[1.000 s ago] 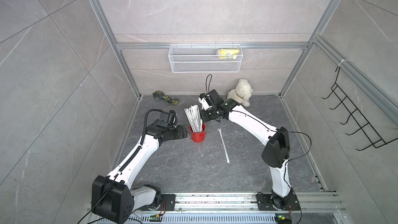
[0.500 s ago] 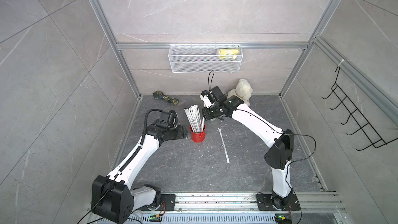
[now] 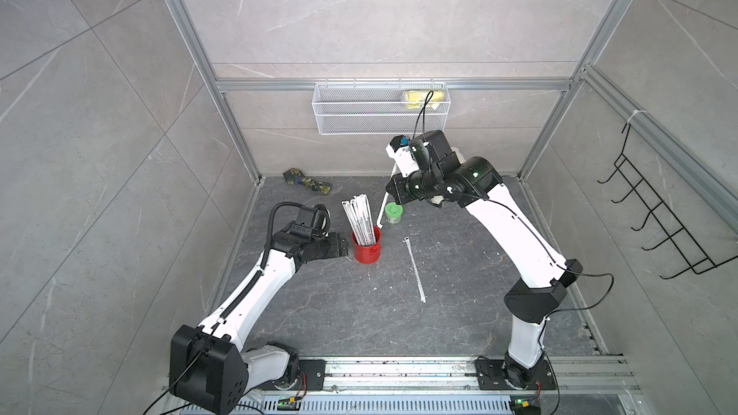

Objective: Take the straws out of the storage container
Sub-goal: Place the straw at the center of the board.

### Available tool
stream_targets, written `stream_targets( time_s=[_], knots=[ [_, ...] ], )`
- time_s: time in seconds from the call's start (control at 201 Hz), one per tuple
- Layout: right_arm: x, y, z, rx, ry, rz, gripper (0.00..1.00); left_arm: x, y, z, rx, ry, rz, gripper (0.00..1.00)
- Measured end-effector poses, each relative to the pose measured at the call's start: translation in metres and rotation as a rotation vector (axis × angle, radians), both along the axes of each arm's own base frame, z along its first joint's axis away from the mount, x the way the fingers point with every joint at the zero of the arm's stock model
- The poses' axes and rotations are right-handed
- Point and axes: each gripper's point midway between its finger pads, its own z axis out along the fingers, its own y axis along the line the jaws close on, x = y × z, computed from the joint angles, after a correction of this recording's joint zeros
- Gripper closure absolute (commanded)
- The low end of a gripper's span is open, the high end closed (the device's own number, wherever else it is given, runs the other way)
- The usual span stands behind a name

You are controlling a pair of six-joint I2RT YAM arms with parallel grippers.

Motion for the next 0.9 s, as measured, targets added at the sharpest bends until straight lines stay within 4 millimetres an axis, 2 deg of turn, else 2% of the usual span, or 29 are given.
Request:
stream_targets(
  time_s=[0.159, 0.284, 0.567, 0.796, 0.896],
  knots=[
    [-0.013, -0.011, 0.012, -0.017, 0.015, 0.002, 0.87, 0.000, 0.000, 0.001, -0.001, -0.003, 0.000, 0.11],
    [-0.018, -0.016, 0.002, -0.056, 0.060, 0.002, 0.87, -0.001, 0.000, 0.003, -0.003, -0.007, 0.000, 0.11],
    [-0.025, -0.024, -0.058, -0.211, 0.224, -0.006, 0.87, -0.003, -0.001, 0.002, -0.011, 0.000, -0.008, 0.11],
    [-0.032, -0.038, -0.131, -0.385, 0.391, -0.023, 0.87, -0.005, -0.001, 0.001, -0.010, 0.010, -0.010, 0.11],
    [-0.036, -0.044, -0.156, -0.438, 0.452, -0.028, 0.87, -0.005, -0.001, 0.001, -0.010, 0.012, -0.011, 0.11]
  ],
)
